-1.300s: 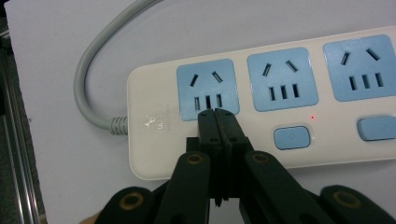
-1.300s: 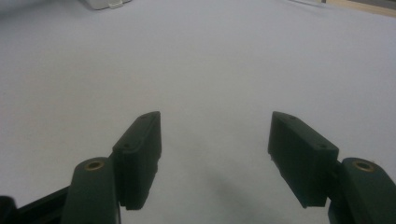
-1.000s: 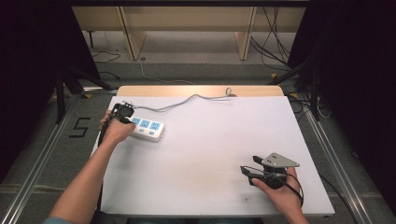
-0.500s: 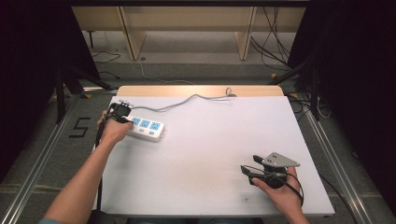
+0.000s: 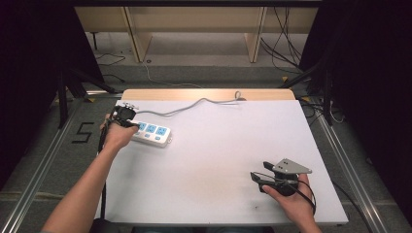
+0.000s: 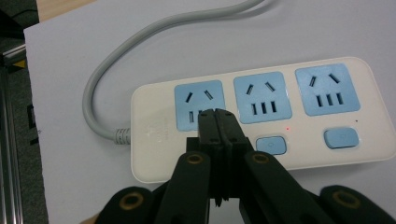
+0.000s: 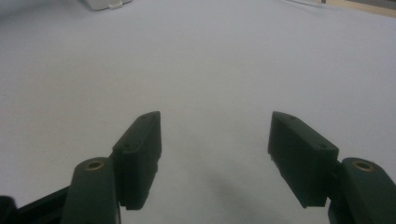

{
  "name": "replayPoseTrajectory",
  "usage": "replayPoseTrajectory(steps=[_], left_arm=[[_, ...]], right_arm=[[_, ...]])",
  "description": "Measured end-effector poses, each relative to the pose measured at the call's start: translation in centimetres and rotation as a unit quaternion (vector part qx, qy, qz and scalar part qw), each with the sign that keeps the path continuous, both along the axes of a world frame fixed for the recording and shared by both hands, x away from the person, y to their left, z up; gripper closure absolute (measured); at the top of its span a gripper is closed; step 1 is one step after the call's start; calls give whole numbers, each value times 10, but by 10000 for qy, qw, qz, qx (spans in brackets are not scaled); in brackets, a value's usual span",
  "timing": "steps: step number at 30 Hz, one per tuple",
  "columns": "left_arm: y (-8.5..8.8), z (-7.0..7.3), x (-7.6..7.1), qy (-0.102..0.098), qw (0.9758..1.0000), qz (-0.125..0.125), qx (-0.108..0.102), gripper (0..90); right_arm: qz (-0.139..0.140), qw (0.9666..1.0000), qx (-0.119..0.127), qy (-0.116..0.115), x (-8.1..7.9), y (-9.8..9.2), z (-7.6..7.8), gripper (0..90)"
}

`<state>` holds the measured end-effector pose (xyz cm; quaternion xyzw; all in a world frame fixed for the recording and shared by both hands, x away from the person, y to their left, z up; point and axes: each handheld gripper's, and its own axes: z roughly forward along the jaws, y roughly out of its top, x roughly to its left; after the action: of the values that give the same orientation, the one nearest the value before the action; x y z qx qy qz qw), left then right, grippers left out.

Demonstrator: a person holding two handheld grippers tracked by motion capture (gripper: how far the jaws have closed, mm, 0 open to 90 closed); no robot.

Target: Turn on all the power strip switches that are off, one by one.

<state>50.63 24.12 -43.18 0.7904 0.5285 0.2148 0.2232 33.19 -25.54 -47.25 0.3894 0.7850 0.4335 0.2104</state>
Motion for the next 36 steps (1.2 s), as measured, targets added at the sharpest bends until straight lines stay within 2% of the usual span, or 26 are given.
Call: replayPoseTrajectory(steps=[7, 36], left_arm=[[-5, 2, -2, -33, 10000, -63, -21, 899], [-25, 4, -3, 58, 9996, -282, -40, 899]], right_arm=[[-2, 10000, 2, -6, 0, 0, 0, 359], [9, 10000, 15, 22, 0, 1, 0, 359]])
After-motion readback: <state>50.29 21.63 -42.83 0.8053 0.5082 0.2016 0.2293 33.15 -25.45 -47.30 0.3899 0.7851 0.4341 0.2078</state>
